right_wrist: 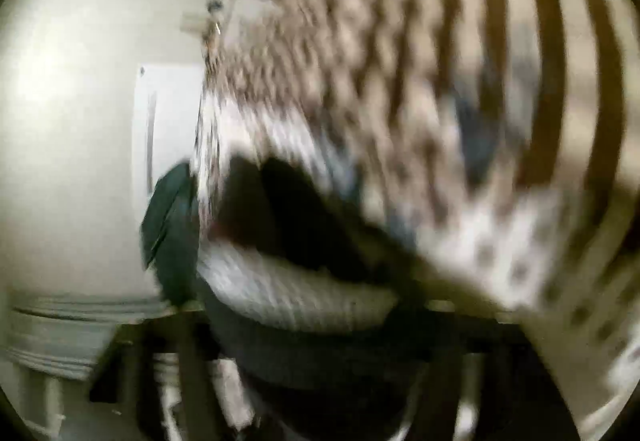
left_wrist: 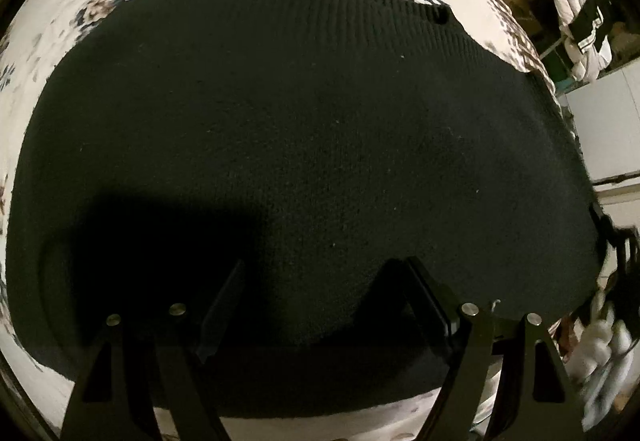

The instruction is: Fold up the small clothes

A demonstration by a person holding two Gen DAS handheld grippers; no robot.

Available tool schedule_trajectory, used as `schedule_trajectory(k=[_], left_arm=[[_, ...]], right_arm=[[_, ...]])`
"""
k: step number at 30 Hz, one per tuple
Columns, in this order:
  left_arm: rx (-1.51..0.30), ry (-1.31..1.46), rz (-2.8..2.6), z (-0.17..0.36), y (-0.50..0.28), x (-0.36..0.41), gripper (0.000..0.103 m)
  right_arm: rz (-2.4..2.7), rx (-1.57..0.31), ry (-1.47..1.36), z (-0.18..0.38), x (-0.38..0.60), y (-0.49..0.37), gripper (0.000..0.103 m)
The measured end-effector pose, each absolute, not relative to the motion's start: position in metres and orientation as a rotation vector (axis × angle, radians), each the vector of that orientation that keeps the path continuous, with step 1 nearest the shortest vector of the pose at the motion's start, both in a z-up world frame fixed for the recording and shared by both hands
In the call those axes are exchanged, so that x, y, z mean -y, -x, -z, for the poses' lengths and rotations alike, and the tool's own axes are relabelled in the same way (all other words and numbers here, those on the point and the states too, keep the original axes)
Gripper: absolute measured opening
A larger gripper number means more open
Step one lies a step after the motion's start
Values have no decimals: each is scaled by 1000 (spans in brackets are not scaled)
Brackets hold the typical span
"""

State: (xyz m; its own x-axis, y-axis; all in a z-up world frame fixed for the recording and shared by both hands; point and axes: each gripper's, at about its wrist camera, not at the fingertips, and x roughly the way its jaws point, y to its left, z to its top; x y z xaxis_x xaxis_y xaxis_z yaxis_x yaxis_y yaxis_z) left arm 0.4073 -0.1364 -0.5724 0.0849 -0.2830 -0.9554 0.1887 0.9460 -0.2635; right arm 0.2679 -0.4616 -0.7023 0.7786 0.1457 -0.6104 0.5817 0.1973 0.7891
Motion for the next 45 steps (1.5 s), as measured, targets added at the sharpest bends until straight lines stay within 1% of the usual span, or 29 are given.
schedule_trajectory(k=[2,4,5,6,7,8,9,10,11,16,18,21,25,26,27,28,29,30,32,37,38,43,45], left_arm=[[-1443,70,352,573,-407,136,79],[-1445,65,350,574,-407,137,79],[-1445,65,350,575,-406,136,79],[-1447,74,355,576,-406,135,84],[-1449,85,365,577,-407,135,90],[-1455,89,371,580,-408,136,91],[-1458,87,372,582,-409,136,96],[-1462,87,377,583,-409,138,102],[-1467,81,377,586,-410,141,103],[-1479,43,324,593,-414,152,103],[-1477,38,298,595,-414,153,103],[-1469,26,268,597,-413,156,103],[-1468,9,242,600,-414,162,103],[-1470,8,240,600,-415,165,103],[-1470,5,238,600,-414,166,103],[-1477,4,239,600,-414,166,103],[-1482,4,243,599,-416,167,103],[-1488,7,249,596,-416,166,103],[-1494,24,253,591,-422,164,103],[-1477,102,221,577,-421,138,103],[-1472,107,215,575,-421,136,103],[-1457,163,185,575,-411,94,103],[-1458,206,197,574,-408,78,103]], right_arm=[[330,-705,-1412,710,475,-266,57],[336,-752,-1413,710,485,-245,70],[358,-755,-1416,707,485,-232,88],[377,-744,-1424,704,492,-221,99],[395,-735,-1431,702,493,-208,100],[405,-739,-1432,694,493,-200,100],[403,-742,-1442,693,490,-189,100],[385,-754,-1463,695,484,-183,100],[361,-768,-1485,696,481,-176,100],[208,-815,-1524,733,443,-213,100],[201,-801,-1501,747,439,-233,101],[217,-731,-1522,760,446,-254,103],[248,-711,-1548,764,449,-262,103],[261,-714,-1551,764,450,-262,99],[290,-713,-1549,764,450,-261,76],[312,-739,-1530,762,452,-259,58],[310,-752,-1511,759,452,-262,35],[325,-760,-1478,751,453,-267,30],[349,-782,-1391,732,450,-279,27],[374,-785,-1205,677,432,-286,24],[377,-786,-1149,669,427,-299,24],[327,-775,-828,602,372,-331,23],[284,-780,-734,583,345,-344,22]])
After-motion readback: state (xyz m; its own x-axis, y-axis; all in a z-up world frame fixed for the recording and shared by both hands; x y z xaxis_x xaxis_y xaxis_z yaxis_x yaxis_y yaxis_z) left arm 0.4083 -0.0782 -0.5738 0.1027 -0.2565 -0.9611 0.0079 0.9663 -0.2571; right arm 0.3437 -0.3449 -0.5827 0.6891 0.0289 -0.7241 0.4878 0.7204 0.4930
